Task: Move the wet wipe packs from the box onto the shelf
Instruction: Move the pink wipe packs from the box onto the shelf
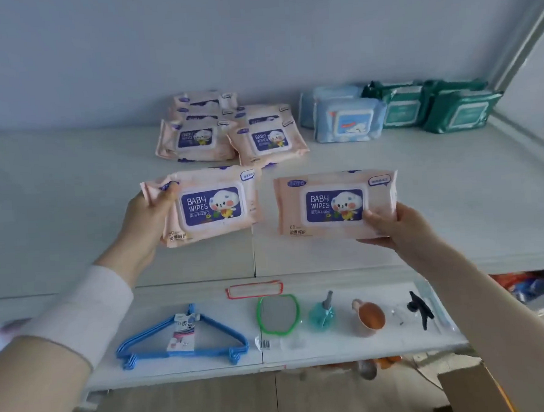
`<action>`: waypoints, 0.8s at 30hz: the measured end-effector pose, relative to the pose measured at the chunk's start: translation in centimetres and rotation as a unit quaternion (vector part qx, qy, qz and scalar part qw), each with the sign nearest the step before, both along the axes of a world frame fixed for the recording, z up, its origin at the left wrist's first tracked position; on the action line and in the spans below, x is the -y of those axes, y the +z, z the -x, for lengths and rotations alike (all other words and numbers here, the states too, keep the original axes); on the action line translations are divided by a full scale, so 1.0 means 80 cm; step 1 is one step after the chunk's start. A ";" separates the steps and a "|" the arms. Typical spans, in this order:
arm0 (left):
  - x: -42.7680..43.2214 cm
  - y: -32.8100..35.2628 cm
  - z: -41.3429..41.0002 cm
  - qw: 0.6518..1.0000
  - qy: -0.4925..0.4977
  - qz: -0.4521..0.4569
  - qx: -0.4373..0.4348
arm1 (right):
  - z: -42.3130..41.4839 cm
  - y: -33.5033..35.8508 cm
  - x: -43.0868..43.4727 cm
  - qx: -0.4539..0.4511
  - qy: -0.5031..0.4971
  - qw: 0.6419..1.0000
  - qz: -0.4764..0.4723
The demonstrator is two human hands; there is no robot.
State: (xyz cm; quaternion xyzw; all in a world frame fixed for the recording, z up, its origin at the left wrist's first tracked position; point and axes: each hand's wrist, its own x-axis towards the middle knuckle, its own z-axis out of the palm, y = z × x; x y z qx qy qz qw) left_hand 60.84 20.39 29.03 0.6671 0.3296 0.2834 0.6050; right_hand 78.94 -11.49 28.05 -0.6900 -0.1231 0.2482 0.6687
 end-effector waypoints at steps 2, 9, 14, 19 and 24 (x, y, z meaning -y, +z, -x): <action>-0.036 -0.012 -0.013 1.000 0.014 0.003 -0.001 | -0.027 -0.002 -0.047 0.004 0.022 1.000 0.001; -0.139 -0.022 -0.100 0.997 0.044 -0.045 -0.051 | -0.127 -0.022 -0.190 0.077 0.005 0.993 0.090; -0.173 -0.032 -0.148 0.989 0.069 -0.106 -0.079 | -0.164 -0.037 -0.228 0.139 -0.040 0.974 0.176; -0.190 -0.021 -0.164 0.939 0.070 -0.266 -0.206 | -0.166 -0.031 -0.230 0.157 -0.064 0.948 0.270; -0.174 0.010 -0.173 0.853 -0.022 -0.470 -0.226 | -0.142 -0.012 -0.217 0.206 -0.101 0.903 0.363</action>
